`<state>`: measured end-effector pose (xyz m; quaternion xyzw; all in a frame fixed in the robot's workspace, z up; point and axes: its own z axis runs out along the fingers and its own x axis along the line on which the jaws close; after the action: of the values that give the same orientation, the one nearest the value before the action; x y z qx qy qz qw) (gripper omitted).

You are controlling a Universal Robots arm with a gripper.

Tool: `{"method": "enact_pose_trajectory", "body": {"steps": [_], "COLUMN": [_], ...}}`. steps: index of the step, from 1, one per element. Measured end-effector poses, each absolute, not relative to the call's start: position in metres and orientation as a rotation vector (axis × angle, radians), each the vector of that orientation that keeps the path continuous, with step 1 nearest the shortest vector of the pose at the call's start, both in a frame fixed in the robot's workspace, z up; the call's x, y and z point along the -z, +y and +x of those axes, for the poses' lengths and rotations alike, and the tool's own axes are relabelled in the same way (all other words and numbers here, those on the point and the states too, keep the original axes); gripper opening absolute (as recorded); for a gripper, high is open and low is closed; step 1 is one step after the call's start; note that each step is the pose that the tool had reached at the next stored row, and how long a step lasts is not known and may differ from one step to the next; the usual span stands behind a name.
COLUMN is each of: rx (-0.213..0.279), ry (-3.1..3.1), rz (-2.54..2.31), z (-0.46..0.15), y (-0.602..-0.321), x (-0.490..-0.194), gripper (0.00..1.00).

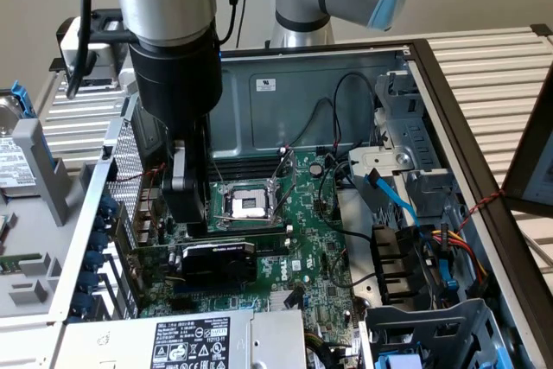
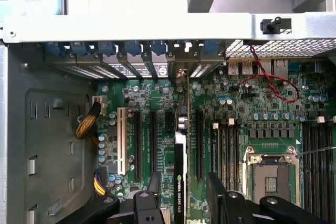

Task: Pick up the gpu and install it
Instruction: 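Insert the gpu into the slot, then press down on the gpu until it lock into place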

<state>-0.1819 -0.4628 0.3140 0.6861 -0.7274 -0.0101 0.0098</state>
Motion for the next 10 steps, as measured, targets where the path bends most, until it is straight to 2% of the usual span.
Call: {"method": "enact_pose_trajectory", "body": {"steps": [8,9,10], "rx": [0.032,0.032,0.032], "ry": [-2.272,-2.272,-2.272], "rz": [2.141,2.141,2.141], "z": [-0.1819,-0.1819,-0.1819], "y": [-0.4628,-0.4628,-0.4628], "x": [-0.3140,-0.3140,-0.3140], "gripper": [0.47,0.45,0.38]}}
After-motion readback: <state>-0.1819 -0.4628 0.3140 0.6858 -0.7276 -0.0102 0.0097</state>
